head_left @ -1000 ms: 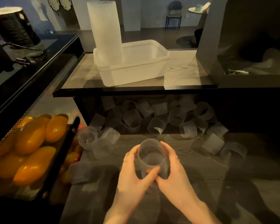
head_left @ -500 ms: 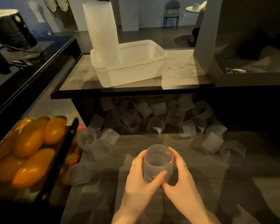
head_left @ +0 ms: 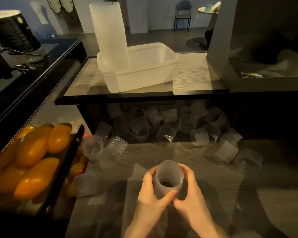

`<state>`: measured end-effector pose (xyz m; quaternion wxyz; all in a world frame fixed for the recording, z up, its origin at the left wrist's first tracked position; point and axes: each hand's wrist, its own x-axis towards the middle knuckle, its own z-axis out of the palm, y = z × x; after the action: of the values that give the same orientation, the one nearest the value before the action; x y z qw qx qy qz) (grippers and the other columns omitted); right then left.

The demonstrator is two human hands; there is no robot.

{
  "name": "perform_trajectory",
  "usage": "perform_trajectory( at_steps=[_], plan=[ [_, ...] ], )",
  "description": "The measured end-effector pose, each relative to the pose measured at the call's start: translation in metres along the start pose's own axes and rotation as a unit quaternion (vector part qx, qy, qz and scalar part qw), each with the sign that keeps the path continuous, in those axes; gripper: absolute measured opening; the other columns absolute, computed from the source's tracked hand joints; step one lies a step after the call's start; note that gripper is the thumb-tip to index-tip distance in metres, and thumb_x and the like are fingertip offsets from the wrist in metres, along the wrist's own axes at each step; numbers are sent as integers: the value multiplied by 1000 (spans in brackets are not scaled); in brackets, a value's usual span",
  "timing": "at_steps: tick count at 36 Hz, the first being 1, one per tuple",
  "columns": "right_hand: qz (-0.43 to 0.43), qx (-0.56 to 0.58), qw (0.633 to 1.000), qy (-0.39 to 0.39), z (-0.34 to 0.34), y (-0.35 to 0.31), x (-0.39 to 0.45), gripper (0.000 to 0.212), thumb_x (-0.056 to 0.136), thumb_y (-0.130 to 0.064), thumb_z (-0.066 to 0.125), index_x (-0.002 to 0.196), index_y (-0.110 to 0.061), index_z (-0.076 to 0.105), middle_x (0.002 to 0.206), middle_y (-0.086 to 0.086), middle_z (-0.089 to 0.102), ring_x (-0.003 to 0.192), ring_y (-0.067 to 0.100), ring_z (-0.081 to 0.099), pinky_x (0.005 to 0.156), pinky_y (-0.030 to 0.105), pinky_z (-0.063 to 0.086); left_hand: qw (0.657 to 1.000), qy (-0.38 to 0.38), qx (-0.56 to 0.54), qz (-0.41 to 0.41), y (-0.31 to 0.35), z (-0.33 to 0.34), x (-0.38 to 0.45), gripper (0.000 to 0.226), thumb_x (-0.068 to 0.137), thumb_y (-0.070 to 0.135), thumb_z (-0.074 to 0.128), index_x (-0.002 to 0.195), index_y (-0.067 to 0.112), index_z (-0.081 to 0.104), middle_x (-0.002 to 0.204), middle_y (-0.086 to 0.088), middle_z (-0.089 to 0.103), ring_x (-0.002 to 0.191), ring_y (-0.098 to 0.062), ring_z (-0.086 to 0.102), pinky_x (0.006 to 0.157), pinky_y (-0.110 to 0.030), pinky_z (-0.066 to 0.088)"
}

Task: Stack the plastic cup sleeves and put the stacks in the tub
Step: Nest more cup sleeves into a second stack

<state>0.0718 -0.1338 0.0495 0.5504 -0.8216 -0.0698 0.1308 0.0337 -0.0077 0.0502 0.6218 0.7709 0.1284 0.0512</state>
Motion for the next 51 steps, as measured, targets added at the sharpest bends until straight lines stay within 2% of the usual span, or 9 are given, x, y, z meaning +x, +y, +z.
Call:
perform_trajectory(
  at_steps=[11, 17, 21, 26, 30, 36, 44, 48, 51],
  plan=[
    [-90, -64, 994, 17, 4, -3, -4, 101, 69, -18, 74, 125, -72, 10, 134, -49, 17, 126, -22, 23, 92, -5, 27, 1000, 6, -5, -5, -3, -5, -1, 81, 57, 50, 77, 129, 44, 40, 129, 23, 50, 121, 6, 45, 99, -13, 40],
    [-273, -182, 944, 33, 9, -26, 2, 101, 66, 0, 79, 145, -24, 21, 154, -14, 15, 144, 7, 9, 116, 20, 2, 999, 38, -5, 9, 4, -23, -2, 75, 59, 50, 81, 125, 41, 44, 130, 22, 50, 122, 8, 43, 106, -23, 35],
    [-340, -169, 925, -9, 27, -47, 6, 97, 64, 6, 76, 142, -22, 25, 150, -12, 26, 142, 5, 16, 117, 23, 7, 997, 77, 16, 24, 7, -43, -3, 67, 68, 28, 77, 126, 35, 45, 126, 20, 53, 118, 8, 47, 100, -17, 39],
    [-261, -90, 949, -156, 60, -60, 14, 81, 77, -11, 54, 138, -50, 18, 142, -40, 9, 138, -10, 10, 109, 5, 9, 988, 149, 47, -1, -6, -76, -6, 57, 73, 21, 74, 121, 35, 46, 119, 23, 52, 112, 9, 49, 92, -9, 37],
    [-127, -83, 960, -234, 97, -46, 32, 72, 82, -24, 58, 132, -54, 17, 141, -22, 31, 130, -1, 31, 103, 12, 23, 967, 237, 82, -44, -29, -105, -7, 49, 80, 9, 70, 122, 23, 50, 117, 6, 56, 110, -5, 51, 87, -10, 37],
    [-25, -123, 942, -310, 149, -20, 50, 74, 85, -20, 62, 141, -38, 17, 139, -5, 44, 130, 15, 41, 106, 32, 35, 924, 320, 180, -109, -60, -148, -8, 57, 76, -4, 68, 128, 5, 48, 133, -19, 49, 126, -34, 44, 107, -45, 34],
    [178, -56, 920, -344, 198, -18, 77, 76, 80, -17, 64, 143, -12, 22, 126, 7, 51, 112, 20, 52, 89, 26, 45, 914, 282, 229, -182, -72, -167, 2, 71, 76, 8, 72, 138, 8, 37, 141, -17, 40, 129, -34, 39, 104, -44, 33],
    [173, -64, 927, -326, 209, -21, 77, 85, 82, -18, 63, 148, -10, 9, 142, 10, 39, 130, 24, 39, 103, 26, 36, 914, 298, 140, -238, -78, -168, 5, 73, 82, 15, 69, 141, 2, 29, 138, -24, 43, 129, -36, 40, 104, -40, 32],
    [38, -141, 942, -302, 209, -29, 79, 88, 80, -18, 68, 148, -16, 13, 150, 8, 26, 139, 26, 25, 113, 33, 28, 903, 315, 91, -277, -86, -163, 6, 67, 86, 28, 64, 136, -5, 35, 135, -27, 45, 125, -39, 43, 103, -41, 33]
  ],
)
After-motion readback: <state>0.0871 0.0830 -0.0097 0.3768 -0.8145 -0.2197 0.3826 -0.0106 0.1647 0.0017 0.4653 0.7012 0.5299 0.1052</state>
